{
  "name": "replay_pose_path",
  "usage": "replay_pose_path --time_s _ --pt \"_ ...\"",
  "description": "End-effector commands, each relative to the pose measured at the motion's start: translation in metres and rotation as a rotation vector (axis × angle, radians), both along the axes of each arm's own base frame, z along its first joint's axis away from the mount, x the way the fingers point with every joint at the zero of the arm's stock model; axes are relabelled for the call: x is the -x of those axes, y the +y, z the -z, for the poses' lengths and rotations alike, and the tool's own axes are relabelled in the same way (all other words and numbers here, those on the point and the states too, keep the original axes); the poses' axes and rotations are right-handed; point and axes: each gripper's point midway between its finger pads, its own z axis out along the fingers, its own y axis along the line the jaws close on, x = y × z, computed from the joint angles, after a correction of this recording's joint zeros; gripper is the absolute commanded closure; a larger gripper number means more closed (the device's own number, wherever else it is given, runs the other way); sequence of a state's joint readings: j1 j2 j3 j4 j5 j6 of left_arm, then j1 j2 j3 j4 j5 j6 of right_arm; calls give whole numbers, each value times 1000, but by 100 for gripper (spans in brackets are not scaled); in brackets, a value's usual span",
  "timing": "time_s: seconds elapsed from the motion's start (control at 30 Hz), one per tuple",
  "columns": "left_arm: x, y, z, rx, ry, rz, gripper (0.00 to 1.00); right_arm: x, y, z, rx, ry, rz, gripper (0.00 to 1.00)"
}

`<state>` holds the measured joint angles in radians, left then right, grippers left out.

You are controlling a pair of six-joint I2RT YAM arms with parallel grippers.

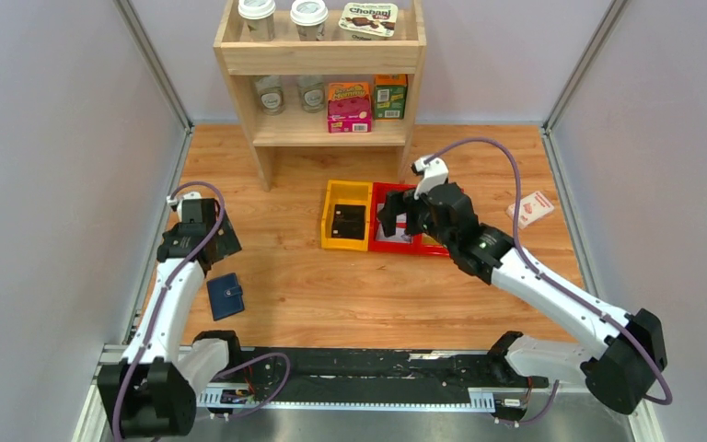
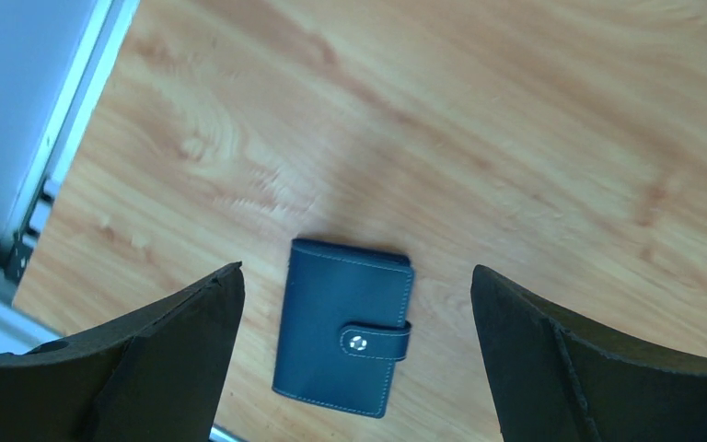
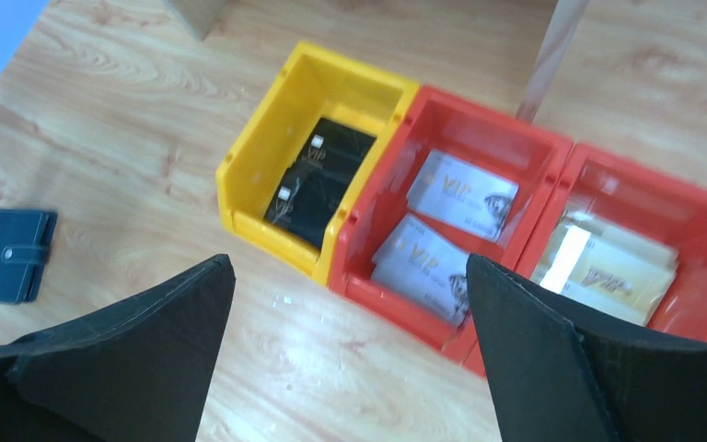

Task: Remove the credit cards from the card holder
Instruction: Move the card holder to the center of the board.

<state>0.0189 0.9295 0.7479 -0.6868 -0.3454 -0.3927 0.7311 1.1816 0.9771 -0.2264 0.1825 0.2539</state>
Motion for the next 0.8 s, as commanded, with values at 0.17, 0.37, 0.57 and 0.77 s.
replay_pose_path --time_s 0.17,0.37,0.57,0.77 --pt "18 -4 55 178 217 -197 0 25 -10 -2 -121 -32 -16 0" --pt "25 -10 87 227 293 -250 0 31 -21 -10 -148 -55 11 0" --pt "38 -32 103 338 375 -240 10 36 -30 -20 -182 -95 31 0" --pt "35 -77 104 549 310 -229 26 42 -33 -25 -205 -121 33 0"
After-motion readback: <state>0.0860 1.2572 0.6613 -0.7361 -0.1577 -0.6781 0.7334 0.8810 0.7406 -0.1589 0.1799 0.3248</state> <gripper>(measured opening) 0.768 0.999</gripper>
